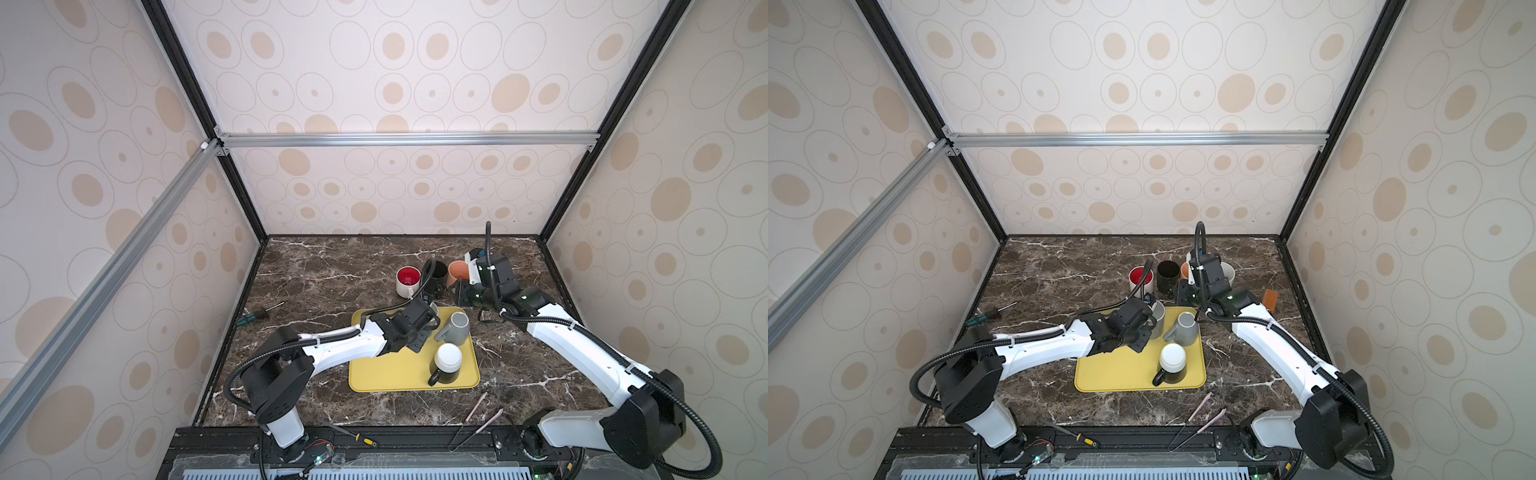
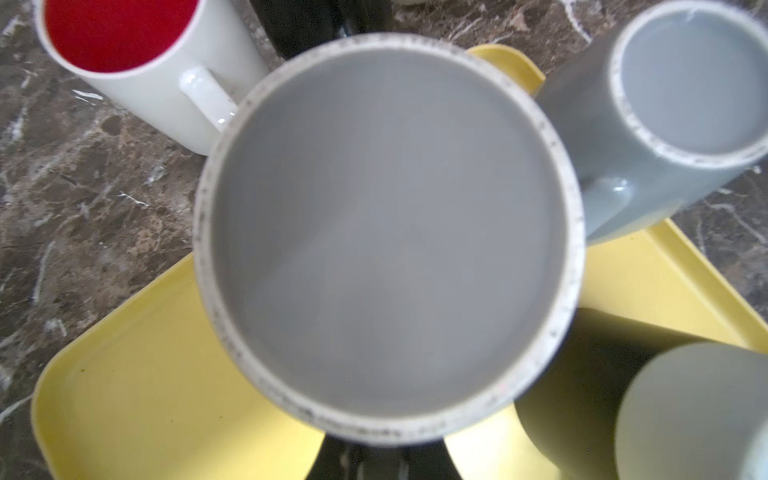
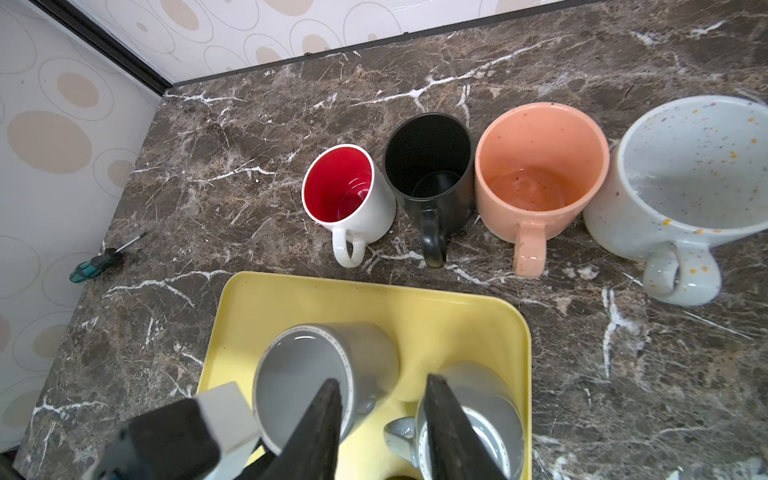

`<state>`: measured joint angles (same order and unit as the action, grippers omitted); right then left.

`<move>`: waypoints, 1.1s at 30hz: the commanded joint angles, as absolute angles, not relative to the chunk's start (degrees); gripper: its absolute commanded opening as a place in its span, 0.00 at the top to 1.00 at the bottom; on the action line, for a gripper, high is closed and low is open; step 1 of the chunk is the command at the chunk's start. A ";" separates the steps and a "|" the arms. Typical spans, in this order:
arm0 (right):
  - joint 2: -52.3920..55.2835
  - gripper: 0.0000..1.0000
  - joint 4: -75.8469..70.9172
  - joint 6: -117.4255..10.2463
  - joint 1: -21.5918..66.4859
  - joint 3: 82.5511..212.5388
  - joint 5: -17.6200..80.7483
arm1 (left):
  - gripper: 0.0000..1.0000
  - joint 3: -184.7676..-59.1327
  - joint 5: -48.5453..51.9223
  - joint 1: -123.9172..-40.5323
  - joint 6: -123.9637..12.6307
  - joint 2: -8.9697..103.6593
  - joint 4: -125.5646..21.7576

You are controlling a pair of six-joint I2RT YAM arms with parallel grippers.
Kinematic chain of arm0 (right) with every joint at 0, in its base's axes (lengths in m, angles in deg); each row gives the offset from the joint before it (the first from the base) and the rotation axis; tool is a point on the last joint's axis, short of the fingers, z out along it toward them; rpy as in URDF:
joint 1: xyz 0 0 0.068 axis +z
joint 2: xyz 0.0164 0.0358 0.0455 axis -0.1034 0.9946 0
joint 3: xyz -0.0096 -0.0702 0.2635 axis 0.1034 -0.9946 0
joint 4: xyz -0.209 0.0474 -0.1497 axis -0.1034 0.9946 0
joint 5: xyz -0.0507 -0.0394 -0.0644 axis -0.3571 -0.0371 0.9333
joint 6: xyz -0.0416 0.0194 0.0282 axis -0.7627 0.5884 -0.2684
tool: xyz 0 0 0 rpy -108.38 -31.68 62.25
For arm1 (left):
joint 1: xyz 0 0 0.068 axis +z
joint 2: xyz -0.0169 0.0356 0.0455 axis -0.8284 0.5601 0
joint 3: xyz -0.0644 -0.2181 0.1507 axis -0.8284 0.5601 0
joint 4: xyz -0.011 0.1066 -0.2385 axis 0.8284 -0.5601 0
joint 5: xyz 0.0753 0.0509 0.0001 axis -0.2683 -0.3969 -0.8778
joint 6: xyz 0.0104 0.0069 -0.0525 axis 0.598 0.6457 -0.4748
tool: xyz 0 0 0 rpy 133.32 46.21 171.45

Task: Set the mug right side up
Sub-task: 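Lift the grey mug and raise it toward the right gripper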

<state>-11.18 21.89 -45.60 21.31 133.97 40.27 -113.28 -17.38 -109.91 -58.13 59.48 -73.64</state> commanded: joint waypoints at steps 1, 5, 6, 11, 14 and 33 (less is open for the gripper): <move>-12.13 0.64 20.99 -45.14 20.99 134.24 39.15 | 1.00 -115.16 -20.25 -109.47 -57.10 53.65 -70.18; -12.73 0.64 20.48 -44.83 20.94 134.21 37.91 | 1.00 -115.90 -20.34 -109.20 -57.19 50.18 -70.77; -13.04 0.64 20.53 -44.60 20.92 134.35 37.80 | 1.00 -116.23 -20.37 -109.11 -57.27 49.37 -71.11; -17.40 0.64 19.50 -42.88 20.92 134.44 36.75 | 1.00 -117.43 -21.71 -107.89 -57.18 45.09 -72.64; -21.19 0.63 17.09 -41.89 20.89 133.56 34.31 | 1.00 -115.84 -20.23 -104.55 -58.23 41.19 -70.24; -16.59 0.53 -7.73 -27.97 20.76 135.69 6.21 | 1.00 -104.90 15.84 -81.23 -85.30 27.60 -31.50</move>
<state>-18.02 0.34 -32.92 21.02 133.51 12.23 -105.41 8.00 -83.70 -76.62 30.22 -49.18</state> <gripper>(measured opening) 0.467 0.152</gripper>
